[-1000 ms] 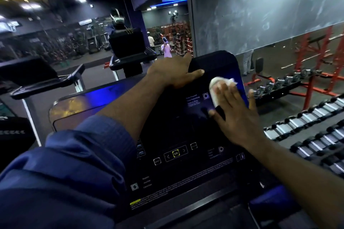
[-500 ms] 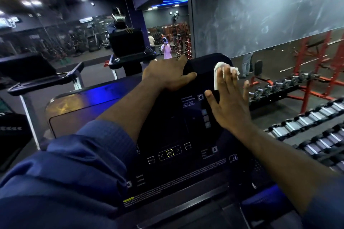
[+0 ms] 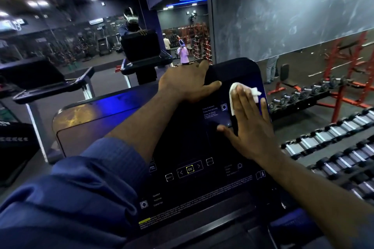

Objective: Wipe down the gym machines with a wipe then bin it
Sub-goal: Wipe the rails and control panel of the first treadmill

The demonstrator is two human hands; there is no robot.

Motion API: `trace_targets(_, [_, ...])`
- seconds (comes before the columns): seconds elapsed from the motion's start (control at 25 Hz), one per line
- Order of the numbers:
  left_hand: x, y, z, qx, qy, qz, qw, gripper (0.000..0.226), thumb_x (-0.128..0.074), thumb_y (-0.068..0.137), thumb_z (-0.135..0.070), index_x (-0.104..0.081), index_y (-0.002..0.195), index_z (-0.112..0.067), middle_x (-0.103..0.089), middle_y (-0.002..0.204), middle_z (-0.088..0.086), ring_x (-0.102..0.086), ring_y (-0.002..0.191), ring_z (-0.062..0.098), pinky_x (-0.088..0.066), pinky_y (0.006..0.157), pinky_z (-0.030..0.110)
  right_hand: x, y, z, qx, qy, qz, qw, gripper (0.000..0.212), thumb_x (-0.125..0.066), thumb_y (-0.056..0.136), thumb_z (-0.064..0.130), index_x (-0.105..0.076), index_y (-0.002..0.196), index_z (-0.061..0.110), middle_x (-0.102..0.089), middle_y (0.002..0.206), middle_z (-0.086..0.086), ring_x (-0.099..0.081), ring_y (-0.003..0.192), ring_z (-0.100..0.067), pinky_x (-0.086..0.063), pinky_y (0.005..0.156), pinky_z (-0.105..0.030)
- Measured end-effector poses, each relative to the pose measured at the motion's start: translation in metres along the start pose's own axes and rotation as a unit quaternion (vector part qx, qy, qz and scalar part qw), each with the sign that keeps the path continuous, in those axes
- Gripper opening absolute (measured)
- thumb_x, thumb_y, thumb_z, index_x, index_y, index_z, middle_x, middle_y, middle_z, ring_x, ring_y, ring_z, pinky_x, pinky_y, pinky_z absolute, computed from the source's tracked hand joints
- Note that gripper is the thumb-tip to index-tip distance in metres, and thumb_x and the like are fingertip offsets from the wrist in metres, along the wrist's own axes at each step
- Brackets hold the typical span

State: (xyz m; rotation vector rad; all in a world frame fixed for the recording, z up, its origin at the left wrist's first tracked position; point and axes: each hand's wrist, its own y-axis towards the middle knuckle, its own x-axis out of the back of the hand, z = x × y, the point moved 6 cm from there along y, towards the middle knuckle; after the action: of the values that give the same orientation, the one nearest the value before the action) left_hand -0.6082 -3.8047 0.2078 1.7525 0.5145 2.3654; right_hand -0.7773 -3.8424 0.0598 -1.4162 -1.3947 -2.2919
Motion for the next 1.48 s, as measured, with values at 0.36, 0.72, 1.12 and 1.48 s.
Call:
trace_targets(0.36, [0.002,-0.003,-0.003,-0.016,0.034,-0.035,0.999,0.086,-0.033,0.088,-0.089,-0.042,0.141,-0.022,-0.059,0.14,0.003,-0.062,0.119,0.031,-0.044,0.073,0.044,-0.011,-0.009,0.021,-0.03,0.015,0.016,0.999,0.092,-0.018,0.097,0.079,0.007,0.166,0.024,0.014,0.173,0.006,0.01,0.16,-0.016,0.002,0.128,-0.056])
trace_targets(0.72, [-0.001,-0.009,-0.012,-0.037,0.093,-0.068,0.993,0.099,-0.034,0.09,-0.087,-0.023,0.161,-0.019,-0.042,0.156,0.002,-0.052,0.133,0.029,-0.052,0.085,0.047,-0.014,-0.017,0.01,-0.085,0.053,0.006,0.995,0.094,-0.019,0.098,0.078,0.007,0.166,0.018,0.014,0.173,0.0,0.011,0.16,-0.019,0.006,0.127,-0.054])
trace_targets(1.12, [-0.01,-0.02,-0.02,-0.075,0.109,-0.095,0.987,0.122,-0.032,0.08,-0.095,-0.014,0.165,-0.01,-0.031,0.166,0.01,-0.04,0.144,0.031,-0.035,0.111,0.052,-0.021,-0.032,0.0,-0.16,0.111,0.01,0.981,0.09,-0.013,0.098,0.077,0.008,0.166,0.021,0.017,0.173,0.002,0.016,0.159,-0.018,0.012,0.125,-0.056])
trace_targets(1.48, [-0.043,-0.074,-0.041,-0.123,0.134,-0.079,0.98,0.114,-0.031,0.088,-0.089,0.001,0.168,-0.013,0.007,0.176,0.007,0.01,0.161,0.034,-0.003,0.126,0.065,-0.053,-0.116,-0.042,-0.186,0.075,0.032,0.979,0.084,-0.014,0.101,0.072,0.006,0.166,0.023,0.013,0.174,0.0,0.01,0.16,-0.024,0.001,0.125,-0.065])
